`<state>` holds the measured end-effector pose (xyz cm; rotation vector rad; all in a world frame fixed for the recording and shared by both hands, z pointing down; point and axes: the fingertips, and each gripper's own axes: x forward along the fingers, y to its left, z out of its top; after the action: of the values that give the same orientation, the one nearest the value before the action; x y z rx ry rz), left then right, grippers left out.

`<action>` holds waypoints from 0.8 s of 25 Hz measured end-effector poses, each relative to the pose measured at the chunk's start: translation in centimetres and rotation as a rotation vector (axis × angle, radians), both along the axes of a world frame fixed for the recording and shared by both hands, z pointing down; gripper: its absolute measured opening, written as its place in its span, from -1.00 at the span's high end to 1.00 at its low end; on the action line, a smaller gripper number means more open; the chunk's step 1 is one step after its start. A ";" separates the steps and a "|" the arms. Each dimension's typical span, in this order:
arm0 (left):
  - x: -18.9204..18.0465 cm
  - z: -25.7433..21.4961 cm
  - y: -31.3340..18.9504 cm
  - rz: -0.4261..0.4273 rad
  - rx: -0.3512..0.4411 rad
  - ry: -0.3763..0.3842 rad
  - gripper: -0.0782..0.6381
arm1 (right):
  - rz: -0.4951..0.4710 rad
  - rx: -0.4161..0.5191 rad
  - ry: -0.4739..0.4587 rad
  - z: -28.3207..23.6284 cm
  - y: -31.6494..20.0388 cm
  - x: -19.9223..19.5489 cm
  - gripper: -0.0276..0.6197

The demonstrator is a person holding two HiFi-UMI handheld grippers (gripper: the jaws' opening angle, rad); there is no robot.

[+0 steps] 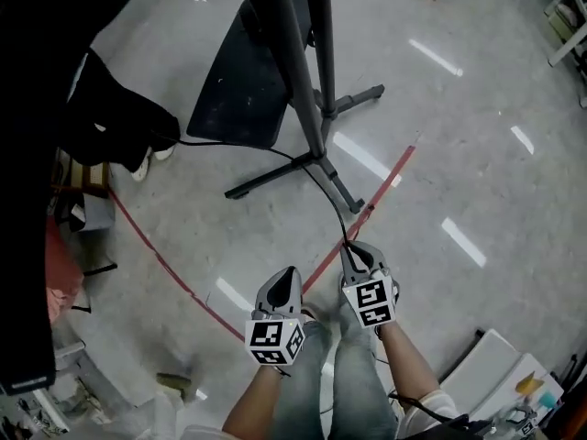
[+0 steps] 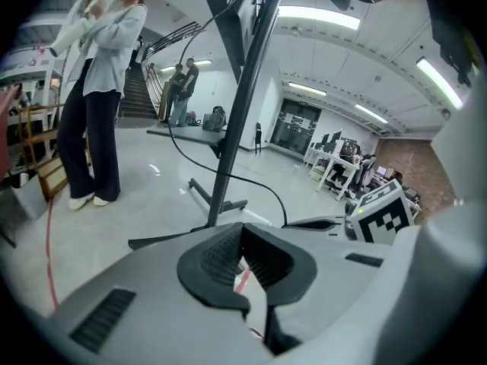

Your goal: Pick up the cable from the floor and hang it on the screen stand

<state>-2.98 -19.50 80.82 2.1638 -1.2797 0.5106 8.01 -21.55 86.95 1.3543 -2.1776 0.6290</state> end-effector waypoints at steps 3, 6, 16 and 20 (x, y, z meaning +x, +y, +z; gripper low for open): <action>0.2 -5.3 0.8 0.006 0.035 0.014 0.77 | 0.050 0.048 -0.038 -6.8 0.1 1.1 0.82; 0.0 -10.6 1.8 0.003 0.071 0.013 0.77 | 0.047 0.091 -0.048 -13.2 1.3 1.0 0.82; -3.3 -24.4 2.9 -0.074 0.175 0.035 0.77 | -0.289 0.278 0.026 -30.3 4.8 -6.4 0.82; -4.9 -27.6 3.2 -0.110 0.203 0.029 0.77 | -0.411 0.345 0.032 -35.9 5.2 -9.3 0.82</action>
<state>-7.86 -16.29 53.24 2.2388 -1.4807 0.3152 -1.26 -16.34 51.03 1.0061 -2.5153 0.0781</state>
